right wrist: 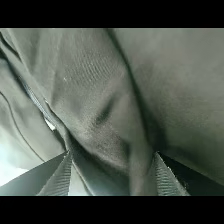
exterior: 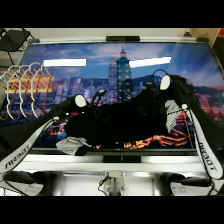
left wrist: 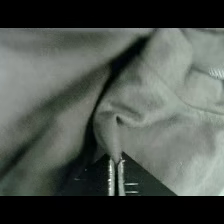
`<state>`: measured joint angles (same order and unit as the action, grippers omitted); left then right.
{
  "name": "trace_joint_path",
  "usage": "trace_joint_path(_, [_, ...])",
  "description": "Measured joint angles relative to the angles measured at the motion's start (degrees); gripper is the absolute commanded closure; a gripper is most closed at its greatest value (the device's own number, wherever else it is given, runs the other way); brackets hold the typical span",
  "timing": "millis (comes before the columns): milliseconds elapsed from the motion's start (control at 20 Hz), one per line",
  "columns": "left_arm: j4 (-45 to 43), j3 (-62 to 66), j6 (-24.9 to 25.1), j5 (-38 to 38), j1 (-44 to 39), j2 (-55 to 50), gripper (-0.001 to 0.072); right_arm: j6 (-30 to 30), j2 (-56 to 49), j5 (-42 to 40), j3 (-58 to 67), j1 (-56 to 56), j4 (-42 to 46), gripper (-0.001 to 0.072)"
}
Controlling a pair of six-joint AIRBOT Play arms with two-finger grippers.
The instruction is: Fold the shirts.
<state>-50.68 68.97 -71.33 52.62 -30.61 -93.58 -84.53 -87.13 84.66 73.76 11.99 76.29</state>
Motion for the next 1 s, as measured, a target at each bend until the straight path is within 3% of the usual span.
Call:
trace_joint_path(300, [-3.23,3.52,1.68,10.40,3.96,5.16,0.0653,3.13,-0.09,-0.63,-2.05,0.81,-0.04,0.0084])
trace_joint_path(550, [-11.72,1.86,-2.12,18.67,4.79,16.28,0.0653,4.28,7.74,-1.53,-1.27,0.85,0.09,0.0084])
trace_joint_path(1000, [-15.13,-6.32,-7.52,17.99,2.60,25.62,0.0653,1.11,14.32,1.55,-2.38,1.27,-0.26,0.0087])
